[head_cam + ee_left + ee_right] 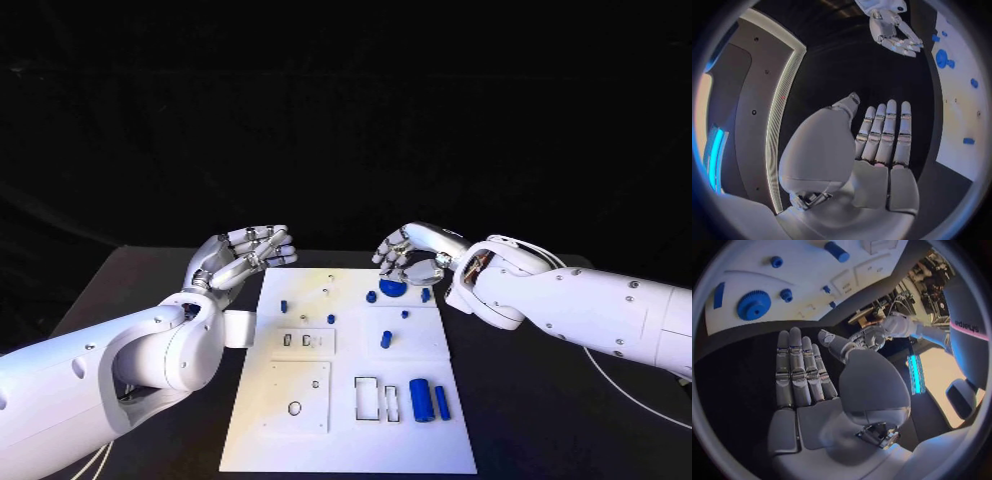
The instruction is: Assemble the parts on the task board
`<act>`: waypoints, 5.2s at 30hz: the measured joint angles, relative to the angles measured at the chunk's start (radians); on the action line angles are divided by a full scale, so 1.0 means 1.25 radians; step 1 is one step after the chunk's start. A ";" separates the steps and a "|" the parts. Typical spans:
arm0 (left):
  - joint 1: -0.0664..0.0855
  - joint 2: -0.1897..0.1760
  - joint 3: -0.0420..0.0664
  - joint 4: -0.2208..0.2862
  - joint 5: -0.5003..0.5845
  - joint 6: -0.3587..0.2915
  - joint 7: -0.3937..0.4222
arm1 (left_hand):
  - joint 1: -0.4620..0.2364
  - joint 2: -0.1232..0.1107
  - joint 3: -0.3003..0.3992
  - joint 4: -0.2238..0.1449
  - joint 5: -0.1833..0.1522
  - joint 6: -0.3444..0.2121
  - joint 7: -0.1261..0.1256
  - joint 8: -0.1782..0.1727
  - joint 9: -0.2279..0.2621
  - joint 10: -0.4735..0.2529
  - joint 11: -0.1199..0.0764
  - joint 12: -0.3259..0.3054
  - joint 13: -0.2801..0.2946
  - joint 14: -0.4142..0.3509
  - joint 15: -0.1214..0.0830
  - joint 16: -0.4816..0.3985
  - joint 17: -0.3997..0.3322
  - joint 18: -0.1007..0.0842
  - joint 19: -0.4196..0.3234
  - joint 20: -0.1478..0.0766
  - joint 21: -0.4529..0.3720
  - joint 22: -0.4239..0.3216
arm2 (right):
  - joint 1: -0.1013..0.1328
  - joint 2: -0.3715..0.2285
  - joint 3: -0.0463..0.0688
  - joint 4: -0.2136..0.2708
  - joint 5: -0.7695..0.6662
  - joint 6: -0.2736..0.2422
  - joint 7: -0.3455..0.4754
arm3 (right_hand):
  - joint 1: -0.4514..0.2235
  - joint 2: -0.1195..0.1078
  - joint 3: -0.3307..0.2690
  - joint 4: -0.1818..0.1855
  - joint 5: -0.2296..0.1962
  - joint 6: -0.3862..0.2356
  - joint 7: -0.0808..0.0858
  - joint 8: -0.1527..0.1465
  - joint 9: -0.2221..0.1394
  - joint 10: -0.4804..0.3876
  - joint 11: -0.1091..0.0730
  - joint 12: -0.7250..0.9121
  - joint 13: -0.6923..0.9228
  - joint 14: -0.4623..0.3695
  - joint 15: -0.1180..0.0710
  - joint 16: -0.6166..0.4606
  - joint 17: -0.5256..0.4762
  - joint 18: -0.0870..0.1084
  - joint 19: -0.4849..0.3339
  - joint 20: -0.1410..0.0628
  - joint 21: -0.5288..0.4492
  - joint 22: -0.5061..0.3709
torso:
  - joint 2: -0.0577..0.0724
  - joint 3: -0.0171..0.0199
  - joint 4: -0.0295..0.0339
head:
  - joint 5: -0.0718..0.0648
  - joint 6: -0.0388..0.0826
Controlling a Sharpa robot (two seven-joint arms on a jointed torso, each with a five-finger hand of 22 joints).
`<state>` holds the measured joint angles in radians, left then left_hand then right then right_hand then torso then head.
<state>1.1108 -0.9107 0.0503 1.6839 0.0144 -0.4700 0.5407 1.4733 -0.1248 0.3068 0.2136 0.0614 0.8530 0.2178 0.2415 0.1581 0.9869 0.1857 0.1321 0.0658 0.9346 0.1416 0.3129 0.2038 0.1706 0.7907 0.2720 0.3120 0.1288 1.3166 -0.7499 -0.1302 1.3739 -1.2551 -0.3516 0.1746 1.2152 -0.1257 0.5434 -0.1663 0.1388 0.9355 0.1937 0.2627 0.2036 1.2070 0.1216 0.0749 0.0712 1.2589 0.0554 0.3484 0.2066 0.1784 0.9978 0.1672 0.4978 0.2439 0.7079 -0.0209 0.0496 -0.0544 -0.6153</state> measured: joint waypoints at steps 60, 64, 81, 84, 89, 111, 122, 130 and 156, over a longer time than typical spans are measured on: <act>0.000 -0.028 0.000 0.017 -0.003 0.052 -0.032 | -0.010 -0.010 0.009 0.005 0.000 0.001 0.001 0.000 -0.001 0.003 -0.003 -0.013 0.000 0.004 0.001 0.000 0.005 0.000 0.017 -0.006 0.005 0.000 | -0.004 0.063 0.001 -0.037 -0.344 0.123 -0.157 | 0.040 -0.008 0.045 0.075 -0.053 0.053 -0.030 0.012 0.040 -0.066 -0.023 0.068 0.039 0.167 -0.029 0.792 0.714 -0.076 0.288 -0.041 0.684 0.783 | 0.051 -0.0117 0.0315 | -0.029 0.010; 0.000 -0.029 0.000 0.017 -0.003 0.052 -0.033 | -0.010 -0.010 0.009 0.005 0.000 0.001 0.001 0.000 -0.001 0.003 -0.003 -0.013 0.000 0.004 0.001 0.000 0.005 0.000 0.017 -0.006 0.005 0.000 | -0.004 0.065 0.002 -0.038 -0.344 0.122 -0.157 | 0.042 -0.006 0.049 0.074 -0.053 0.056 -0.033 0.016 0.042 -0.065 -0.024 0.068 0.039 0.165 -0.032 0.795 0.715 -0.075 0.288 -0.041 0.688 0.791 | 0.052 -0.0119 0.0331 | -0.031 0.010; 0.000 -0.029 0.000 0.016 -0.001 0.052 -0.039 | -0.013 -0.013 0.011 0.007 0.000 0.001 0.001 0.000 -0.002 0.003 -0.003 -0.017 0.000 0.004 0.001 0.000 0.006 0.000 0.019 -0.003 0.005 0.000 | -0.007 0.064 0.002 -0.043 -0.348 0.098 -0.168 | 0.045 -0.003 0.068 0.071 -0.054 0.060 -0.033 0.023 0.050 -0.055 -0.026 0.068 0.035 0.165 -0.032 0.798 0.717 -0.075 0.295 -0.042 0.699 0.807 | 0.055 -0.0140 0.0364 | -0.033 0.007; 0.000 -0.028 0.000 0.016 -0.001 0.052 -0.039 | -0.013 -0.013 0.011 0.007 0.000 0.001 0.001 0.000 -0.002 0.003 -0.003 -0.017 0.000 0.004 0.001 0.000 0.005 0.000 0.019 -0.003 0.005 0.000 | -0.010 0.055 0.001 -0.033 -0.350 0.082 -0.173 | 0.045 -0.003 0.073 0.070 -0.047 0.061 -0.032 0.028 0.053 -0.050 -0.027 0.068 0.035 0.165 -0.032 0.800 0.717 -0.076 0.307 -0.043 0.713 0.825 | 0.055 -0.0140 0.0375 | -0.034 0.008; 0.000 -0.028 0.000 0.016 0.000 0.052 -0.039 | -0.013 -0.013 0.011 0.007 0.000 0.001 0.001 0.000 -0.002 0.003 -0.003 -0.017 0.000 0.004 0.001 0.000 0.006 0.000 0.019 -0.003 0.005 -0.001 | -0.011 0.045 0.001 -0.013 -0.352 0.034 -0.181 | 0.046 -0.002 0.081 0.065 -0.046 0.064 -0.035 0.033 0.058 -0.046 -0.026 0.067 0.035 0.168 -0.035 0.803 0.716 -0.088 0.316 -0.043 0.725 0.848 | 0.055 -0.0143 0.0379 | -0.034 0.011; 0.000 -0.024 0.000 0.020 0.002 0.052 -0.037 | -0.013 -0.013 0.011 0.007 0.000 0.001 0.001 0.000 -0.002 0.003 -0.003 -0.017 0.000 0.004 0.001 0.000 0.007 0.000 0.019 -0.003 0.005 -0.001 | -0.008 0.134 0.006 -0.084 -0.355 -0.135 -0.223 | 0.047 -0.001 0.088 0.065 -0.038 0.069 -0.035 0.037 0.065 -0.042 -0.024 0.070 0.037 0.168 -0.035 0.806 0.718 -0.088 0.322 -0.044 0.731 0.851 | 0.059 -0.0160 0.0447 | -0.034 0.018; 0.000 -0.024 0.000 0.026 0.002 0.052 -0.037 | -0.013 -0.013 0.013 0.009 0.000 0.001 0.001 0.000 -0.002 0.005 0.000 -0.017 0.000 0.004 0.001 0.000 0.007 0.000 0.019 -0.003 0.005 -0.002 | -0.020 0.167 0.006 -0.114 -0.354 -0.153 -0.227 | 0.047 -0.001 0.088 0.065 -0.038 0.069 -0.035 0.037 0.067 -0.042 -0.024 0.068 0.036 0.168 -0.035 0.806 0.716 -0.088 0.322 -0.044 0.731 0.851 | 0.065 -0.0170 0.0542 | -0.036 0.015; 0.000 -0.024 0.000 0.027 0.002 0.052 -0.037 | -0.013 -0.013 0.013 0.009 0.000 0.001 0.001 0.000 -0.001 0.005 0.000 -0.017 0.000 0.004 0.001 0.000 0.007 0.000 0.019 -0.003 0.005 -0.002 | -0.025 0.175 0.005 -0.121 -0.351 -0.154 -0.225 | 0.047 -0.001 0.088 0.065 -0.038 0.069 -0.035 0.037 0.068 -0.042 -0.024 0.068 0.035 0.168 -0.035 0.806 0.715 -0.088 0.322 -0.044 0.731 0.851 | 0.067 -0.0180 0.0570 | -0.036 0.012; 0.000 -0.024 0.000 0.032 0.003 0.052 -0.038 | -0.013 -0.013 0.016 0.006 0.000 0.001 0.001 0.000 -0.001 0.005 0.000 -0.017 -0.001 0.004 0.001 0.000 0.008 0.000 0.019 -0.003 0.005 -0.001 | -0.039 0.211 0.006 -0.175 -0.340 -0.146 -0.216 | 0.042 -0.006 0.090 0.067 -0.040 0.069 -0.035 0.039 0.069 -0.040 -0.026 0.065 0.035 0.168 -0.034 0.806 0.707 -0.088 0.322 -0.044 0.731 0.850 | 0.069 -0.0199 0.0606 | -0.037 0.010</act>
<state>1.1114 -0.9405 0.0508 1.7237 0.0180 -0.4054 0.4938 1.4567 -0.1408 0.3273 0.2205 0.0614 0.8546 0.2195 0.2414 0.1563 0.9937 0.1859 0.1111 0.0652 0.9399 0.1432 0.3128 0.2138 0.1702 0.8149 0.2682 0.3184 0.1270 1.2684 -0.4863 -0.1229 1.1557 -1.6803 -0.5343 -0.0957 1.2674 -0.1336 0.6555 -0.0825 0.0893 1.0213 0.1500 0.3108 0.2896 1.1566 0.0891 0.1561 0.1150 1.4684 0.0123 1.3554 1.0906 0.0689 1.4000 0.1128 1.4112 1.3059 0.7948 -0.0458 0.1253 -0.1002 -0.6030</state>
